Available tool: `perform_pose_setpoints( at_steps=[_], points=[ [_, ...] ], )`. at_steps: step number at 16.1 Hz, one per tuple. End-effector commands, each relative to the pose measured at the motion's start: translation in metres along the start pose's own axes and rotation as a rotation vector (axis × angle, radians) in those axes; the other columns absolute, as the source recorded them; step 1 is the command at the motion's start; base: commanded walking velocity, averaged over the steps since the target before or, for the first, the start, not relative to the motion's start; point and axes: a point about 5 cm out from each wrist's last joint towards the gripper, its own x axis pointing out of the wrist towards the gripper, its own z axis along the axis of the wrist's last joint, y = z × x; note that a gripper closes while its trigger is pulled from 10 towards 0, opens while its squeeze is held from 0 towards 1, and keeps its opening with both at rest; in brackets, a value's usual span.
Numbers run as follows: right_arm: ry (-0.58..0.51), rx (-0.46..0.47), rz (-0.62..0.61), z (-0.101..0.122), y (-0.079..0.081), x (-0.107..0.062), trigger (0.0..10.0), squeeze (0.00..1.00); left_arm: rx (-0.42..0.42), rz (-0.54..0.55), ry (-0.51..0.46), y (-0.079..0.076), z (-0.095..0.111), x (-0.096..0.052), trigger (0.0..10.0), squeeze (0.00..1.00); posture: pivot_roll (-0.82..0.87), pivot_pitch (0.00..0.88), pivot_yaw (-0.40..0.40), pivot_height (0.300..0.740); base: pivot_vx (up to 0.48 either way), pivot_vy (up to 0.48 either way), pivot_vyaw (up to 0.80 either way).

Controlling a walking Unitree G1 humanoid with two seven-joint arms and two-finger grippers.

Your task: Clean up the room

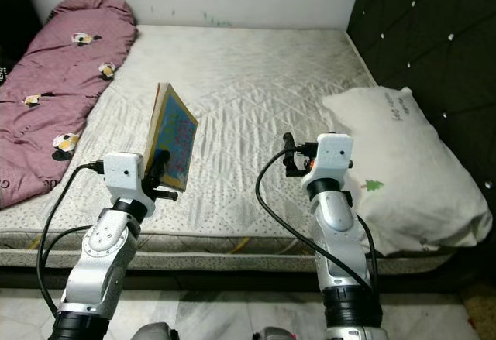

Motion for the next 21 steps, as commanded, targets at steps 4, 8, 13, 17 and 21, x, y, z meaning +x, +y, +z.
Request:
perform_pose_setpoints(
  at_steps=[4,8,13,17,21],
  points=[
    [-0.015,-0.008,-0.003,0.0040,0.0006,0.0042,10.0,0.00,0.001,-0.031,-0.074,-0.0030,0.0148,0.0033,10.0,0.00,-0.02,0.000,-0.017,0.740,0.464,0.000,0.00],
    [-0.018,-0.012,-0.002,0.0048,0.0013,0.0046,10.0,0.00,0.002,-0.025,-0.067,-0.0008,0.0152,0.0047,10.0,0.00,-0.02,0.000,-0.017,0.740,0.334,0.000,0.00],
    [-0.017,-0.022,-0.016,0.0041,-0.0037,0.0034,10.0,0.00,0.001,0.009,-0.041,-0.0005,0.0101,0.0034,10.0,0.00,-0.03,0.000,-0.013,0.740,0.000,0.000,0.00],
    [-0.016,-0.030,-0.027,0.0037,-0.0054,0.0028,10.0,0.00,0.049,0.041,-0.031,0.0013,0.0101,0.0040,10.0,0.00,-0.02,0.000,-0.018,0.740,0.000,0.000,0.00],
    [-0.018,-0.039,-0.033,0.0061,-0.0044,0.0040,10.0,0.00,0.062,0.010,-0.059,0.0057,0.0174,0.0021,10.0,0.00,0.00,0.000,-0.009,0.740,0.000,-0.092,0.00]
  ],
)
